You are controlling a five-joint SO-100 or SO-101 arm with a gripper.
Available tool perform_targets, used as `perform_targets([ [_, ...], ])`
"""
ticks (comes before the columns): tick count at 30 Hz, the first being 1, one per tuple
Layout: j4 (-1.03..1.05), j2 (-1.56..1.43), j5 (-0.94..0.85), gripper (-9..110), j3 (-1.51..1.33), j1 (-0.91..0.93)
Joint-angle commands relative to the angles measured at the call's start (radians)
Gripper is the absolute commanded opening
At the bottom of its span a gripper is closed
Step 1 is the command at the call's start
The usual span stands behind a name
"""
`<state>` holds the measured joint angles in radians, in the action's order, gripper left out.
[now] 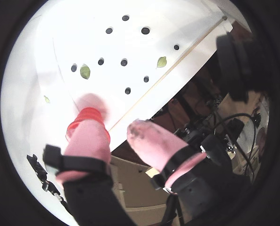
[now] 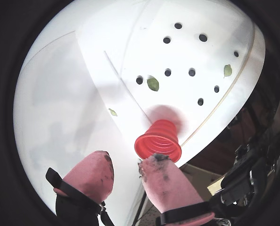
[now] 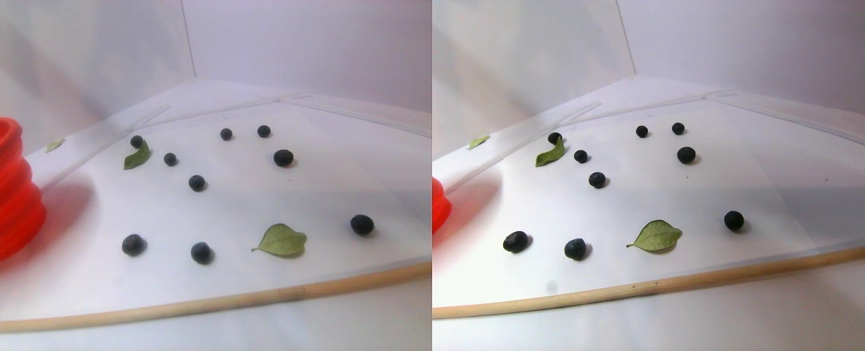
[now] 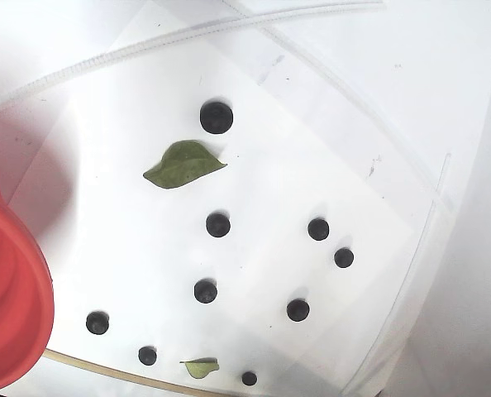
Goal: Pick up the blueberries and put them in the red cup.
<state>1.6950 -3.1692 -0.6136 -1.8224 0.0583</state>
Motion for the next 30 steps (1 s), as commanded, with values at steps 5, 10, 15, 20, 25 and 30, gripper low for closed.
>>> perform_targets([
  [5,-0.026,0.066,-0.183,11,-0.015,0.046],
  [10,-0.031,0.089,-0.307,11,-0.043,0.084],
  [15,-0.015,0.121,-0.394,11,-0.04,0.091],
  [20,-0.097,0.15,-0.488,11,-0.138,0.094],
  [25,-0.127,0.14,-0.558,11,-0.186,0.089],
  [30,-0.16,0.153,-0.618,11,-0.204,0.112],
])
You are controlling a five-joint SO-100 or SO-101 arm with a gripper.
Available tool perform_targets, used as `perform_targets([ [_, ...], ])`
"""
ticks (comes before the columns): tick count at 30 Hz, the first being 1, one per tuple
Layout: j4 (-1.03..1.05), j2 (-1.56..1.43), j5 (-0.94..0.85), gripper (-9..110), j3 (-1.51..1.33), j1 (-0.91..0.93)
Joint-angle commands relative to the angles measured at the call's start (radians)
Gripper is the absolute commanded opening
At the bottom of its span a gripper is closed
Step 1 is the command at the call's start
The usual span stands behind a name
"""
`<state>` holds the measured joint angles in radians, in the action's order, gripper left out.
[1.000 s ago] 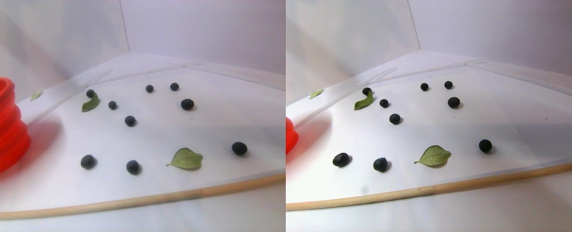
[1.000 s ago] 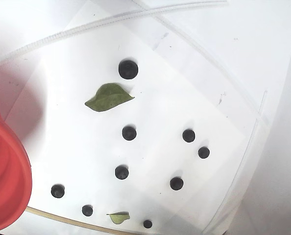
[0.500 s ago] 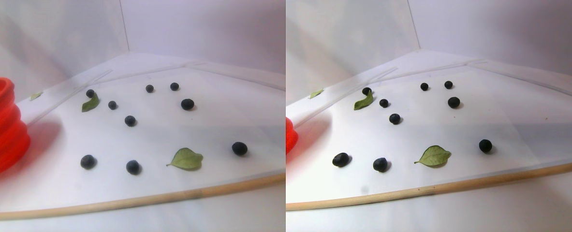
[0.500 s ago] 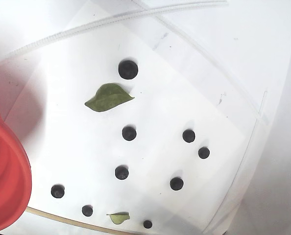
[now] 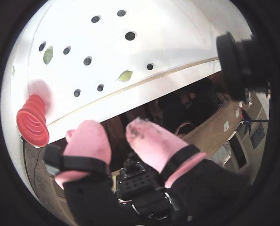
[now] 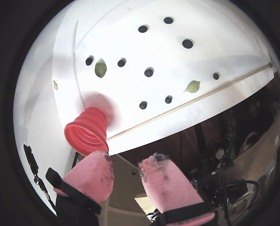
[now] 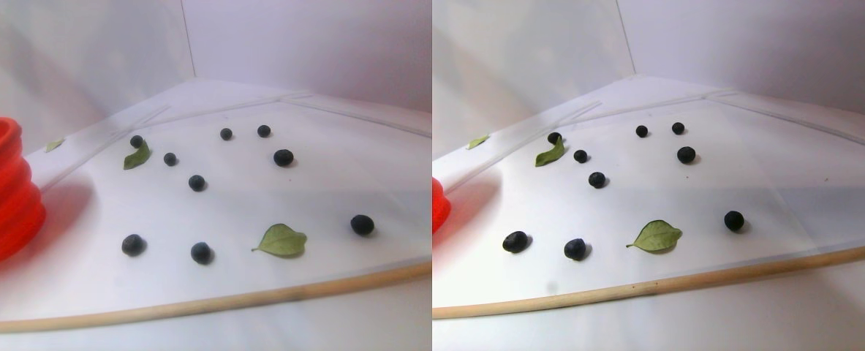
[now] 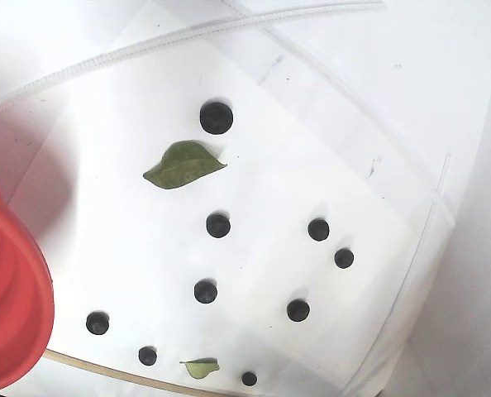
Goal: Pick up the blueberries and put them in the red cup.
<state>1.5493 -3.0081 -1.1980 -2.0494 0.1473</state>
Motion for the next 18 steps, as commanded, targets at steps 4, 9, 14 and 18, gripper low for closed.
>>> perform_targets([
  [4,-0.071,0.009,-0.083,11,0.0,0.037],
  [9,-0.143,0.021,-0.141,12,-0.046,0.049],
  [14,-0.198,0.048,-0.179,12,-0.069,0.048],
  [18,-0.253,0.078,-0.221,12,-0.098,0.052],
])
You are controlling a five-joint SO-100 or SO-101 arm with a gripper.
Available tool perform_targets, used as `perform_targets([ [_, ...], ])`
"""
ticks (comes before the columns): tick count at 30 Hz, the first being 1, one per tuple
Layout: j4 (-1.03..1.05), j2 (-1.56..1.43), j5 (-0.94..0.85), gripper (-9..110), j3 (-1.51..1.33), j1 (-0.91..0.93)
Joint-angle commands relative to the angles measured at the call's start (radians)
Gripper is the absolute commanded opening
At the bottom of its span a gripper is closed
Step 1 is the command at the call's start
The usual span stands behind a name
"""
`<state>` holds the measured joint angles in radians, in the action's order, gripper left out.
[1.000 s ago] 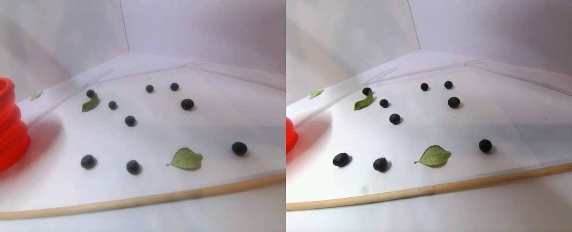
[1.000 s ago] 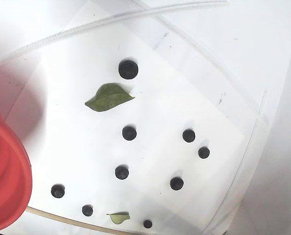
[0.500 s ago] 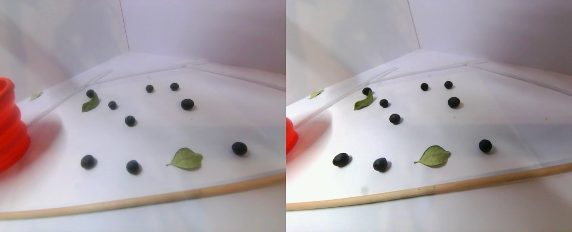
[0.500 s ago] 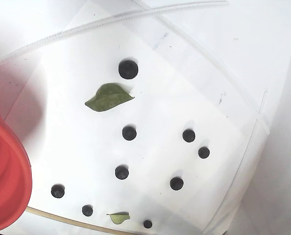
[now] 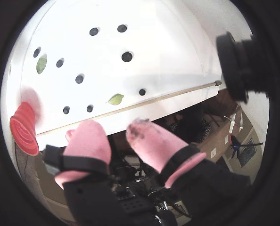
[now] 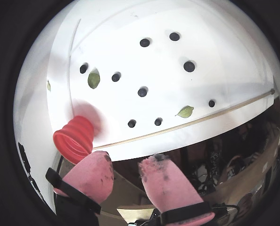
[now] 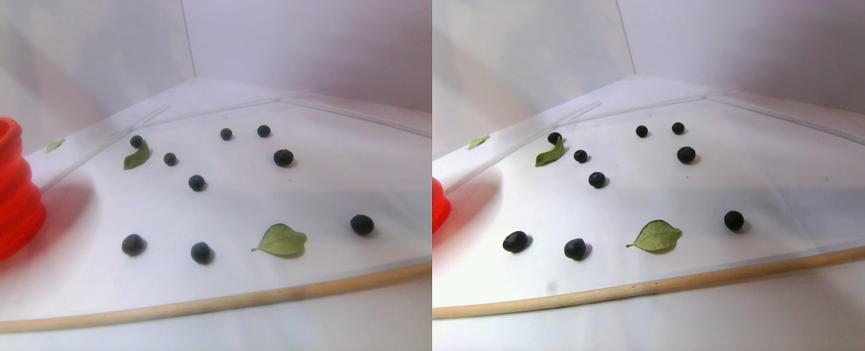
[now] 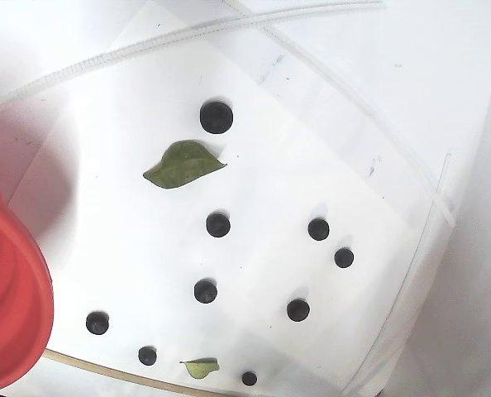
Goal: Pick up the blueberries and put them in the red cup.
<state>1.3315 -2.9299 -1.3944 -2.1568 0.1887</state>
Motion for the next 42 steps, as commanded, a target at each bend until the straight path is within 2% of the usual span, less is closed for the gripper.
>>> perform_targets([
  [1,-0.046,0.009,-0.031,12,0.005,0.012],
  [24,-0.311,0.183,-0.126,12,-0.127,-0.008],
  [42,-0.482,0.219,-0.21,13,-0.216,0.048],
])
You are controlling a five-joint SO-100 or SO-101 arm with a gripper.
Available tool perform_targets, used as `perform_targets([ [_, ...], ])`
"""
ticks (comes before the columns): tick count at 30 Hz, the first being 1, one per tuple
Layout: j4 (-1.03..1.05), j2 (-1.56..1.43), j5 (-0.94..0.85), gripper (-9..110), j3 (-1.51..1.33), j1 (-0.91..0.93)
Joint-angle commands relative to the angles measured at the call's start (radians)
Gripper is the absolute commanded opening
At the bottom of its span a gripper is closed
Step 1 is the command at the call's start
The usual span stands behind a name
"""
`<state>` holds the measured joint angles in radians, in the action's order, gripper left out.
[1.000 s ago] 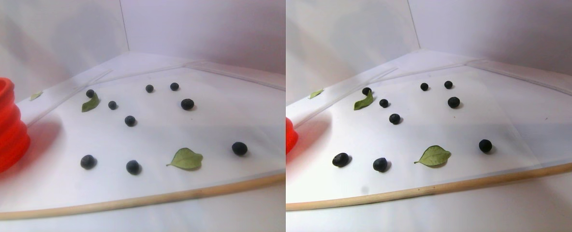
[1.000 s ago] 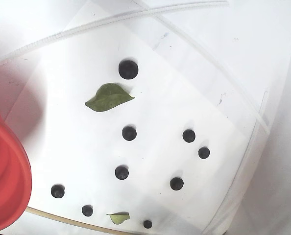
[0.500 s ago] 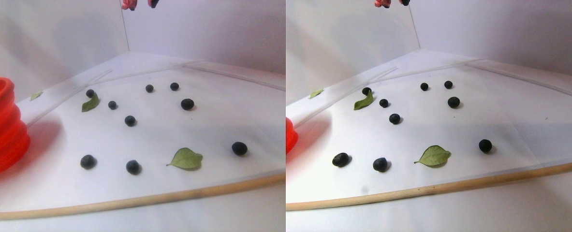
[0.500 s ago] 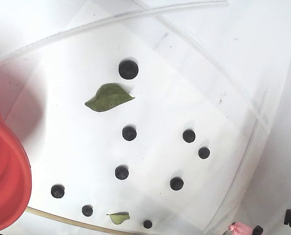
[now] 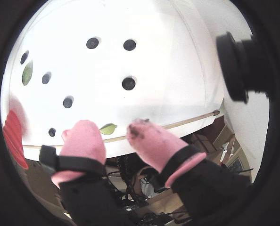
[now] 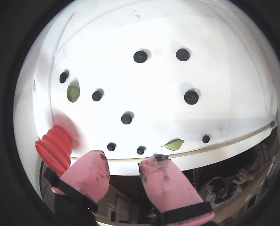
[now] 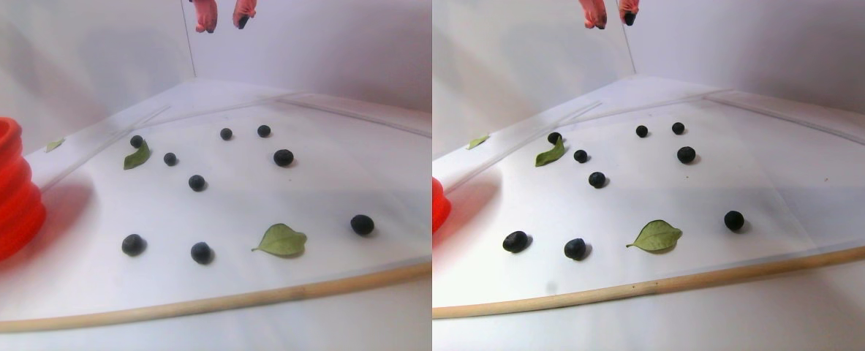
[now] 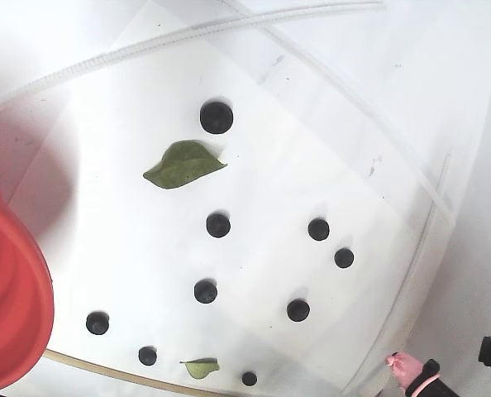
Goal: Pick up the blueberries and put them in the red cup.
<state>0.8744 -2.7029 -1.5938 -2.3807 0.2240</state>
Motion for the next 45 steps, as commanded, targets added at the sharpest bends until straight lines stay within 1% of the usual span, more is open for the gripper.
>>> perform_targets([
  [1,-0.032,-0.005,-0.017,13,0.0,0.014],
  [13,-0.152,0.051,-0.038,15,-0.044,0.011],
  [31,-0.336,0.241,-0.064,15,-0.031,0.012],
  [45,-0.517,0.417,-0.104,16,-0.034,0.025],
])
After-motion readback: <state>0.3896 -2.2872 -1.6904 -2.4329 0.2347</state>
